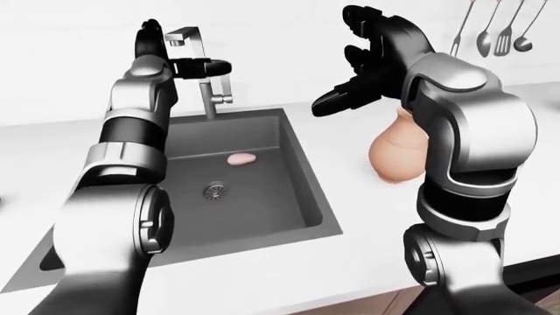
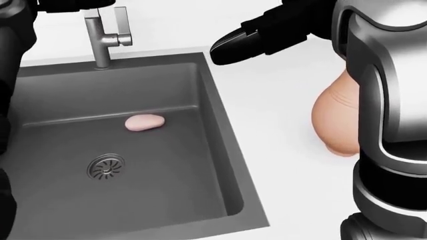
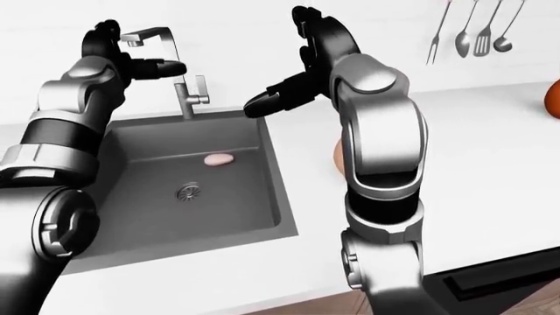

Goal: Turn the sink spout to the right.

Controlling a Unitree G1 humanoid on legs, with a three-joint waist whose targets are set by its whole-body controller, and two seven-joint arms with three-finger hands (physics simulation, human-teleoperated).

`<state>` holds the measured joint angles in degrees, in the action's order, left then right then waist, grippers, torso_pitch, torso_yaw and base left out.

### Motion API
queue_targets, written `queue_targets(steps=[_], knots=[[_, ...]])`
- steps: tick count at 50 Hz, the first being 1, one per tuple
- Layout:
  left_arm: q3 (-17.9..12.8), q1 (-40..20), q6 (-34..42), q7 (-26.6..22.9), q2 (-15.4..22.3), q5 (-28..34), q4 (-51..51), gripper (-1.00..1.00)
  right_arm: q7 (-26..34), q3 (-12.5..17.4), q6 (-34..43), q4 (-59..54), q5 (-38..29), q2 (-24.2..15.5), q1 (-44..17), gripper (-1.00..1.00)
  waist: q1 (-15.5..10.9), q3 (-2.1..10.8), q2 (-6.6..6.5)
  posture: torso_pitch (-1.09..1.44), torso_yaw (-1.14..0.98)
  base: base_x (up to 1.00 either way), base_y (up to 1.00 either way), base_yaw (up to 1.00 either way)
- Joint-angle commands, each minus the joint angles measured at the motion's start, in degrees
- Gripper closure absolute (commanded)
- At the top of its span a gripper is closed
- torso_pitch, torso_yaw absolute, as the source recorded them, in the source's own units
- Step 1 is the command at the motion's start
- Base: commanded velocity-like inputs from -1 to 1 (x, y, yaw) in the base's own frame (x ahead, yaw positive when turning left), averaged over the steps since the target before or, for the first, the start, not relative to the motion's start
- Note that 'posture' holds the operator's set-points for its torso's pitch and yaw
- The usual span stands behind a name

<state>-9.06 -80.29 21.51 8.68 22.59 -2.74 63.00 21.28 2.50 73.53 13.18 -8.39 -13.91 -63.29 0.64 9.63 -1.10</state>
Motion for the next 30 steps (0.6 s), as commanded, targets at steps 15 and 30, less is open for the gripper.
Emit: queue_targets(steps=[15,30], knots=[[0.5,-2.3,0.6,-0.1,-0.6,0.2,-5.6,-1.0,-0.4,0.7,-1.2,1.5,-0.1,-0.8,-2.0,-1.0,0.0,1.16,-0.1,-0.26,0.0,0.0,0.0,0.0],[0.3,-1.5,-0.3,0.1,-0.7,0.1,-4.8,-1.0,-0.5,0.5,-1.6,0.7,-0.1,-0.7,-2.4,-1.0,0.0,1.17,-0.07,-0.26,0.0,0.0,0.0,0.0]])
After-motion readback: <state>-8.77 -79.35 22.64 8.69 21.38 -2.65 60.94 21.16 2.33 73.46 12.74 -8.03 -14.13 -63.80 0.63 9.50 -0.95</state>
